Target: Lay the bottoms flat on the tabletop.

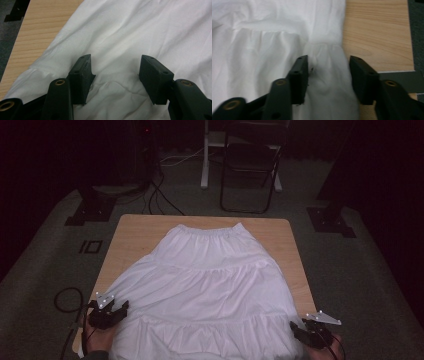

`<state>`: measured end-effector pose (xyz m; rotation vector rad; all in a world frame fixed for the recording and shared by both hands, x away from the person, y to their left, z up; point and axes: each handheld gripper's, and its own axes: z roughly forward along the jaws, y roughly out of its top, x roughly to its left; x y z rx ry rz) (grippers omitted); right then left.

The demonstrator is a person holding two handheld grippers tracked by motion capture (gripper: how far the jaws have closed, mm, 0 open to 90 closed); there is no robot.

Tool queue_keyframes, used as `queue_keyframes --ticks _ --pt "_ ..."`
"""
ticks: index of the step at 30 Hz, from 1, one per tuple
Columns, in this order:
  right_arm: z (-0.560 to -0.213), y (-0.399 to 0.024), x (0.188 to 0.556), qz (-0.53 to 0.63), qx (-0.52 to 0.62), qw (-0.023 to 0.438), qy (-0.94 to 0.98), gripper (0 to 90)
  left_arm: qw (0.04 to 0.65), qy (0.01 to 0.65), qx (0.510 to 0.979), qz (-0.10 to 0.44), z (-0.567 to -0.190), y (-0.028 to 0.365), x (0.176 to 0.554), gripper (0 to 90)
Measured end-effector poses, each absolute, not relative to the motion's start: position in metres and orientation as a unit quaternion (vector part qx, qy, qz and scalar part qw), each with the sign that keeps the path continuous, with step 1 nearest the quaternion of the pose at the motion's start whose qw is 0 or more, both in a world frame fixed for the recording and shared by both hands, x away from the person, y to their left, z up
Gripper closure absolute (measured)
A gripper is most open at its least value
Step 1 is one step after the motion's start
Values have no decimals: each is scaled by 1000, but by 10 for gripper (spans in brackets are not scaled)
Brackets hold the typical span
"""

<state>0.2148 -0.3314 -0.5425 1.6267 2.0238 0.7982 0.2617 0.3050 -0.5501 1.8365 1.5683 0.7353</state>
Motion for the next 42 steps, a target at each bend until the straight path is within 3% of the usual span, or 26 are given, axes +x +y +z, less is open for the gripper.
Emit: queue_keyframes --ticks 4,5,20,22,25,28,33,42 --pt "-540 -329 216 289 568 197 745 832 304 593 692 278 -550 305 262 440" --pt "-539 -329 216 283 569 200 746 858 304 593 692 278 -550 305 261 439" --pt "-520 -378 236 194 613 337 688 876 299 581 711 261 -548 286 240 413" --pt "-520 -376 237 191 615 338 687 862 296 581 713 257 -547 283 236 413" --pt "-519 -369 233 214 613 334 683 672 288 578 715 268 -544 280 231 431" --pt "-517 -359 225 283 603 308 680 567 322 577 687 302 -538 285 230 432" --pt "-526 -335 222 310 567 278 711 523 319 597 666 313 -544 295 246 429" --pt "-545 -329 227 289 574 238 729 514 298 606 681 284 -550 300 250 424"
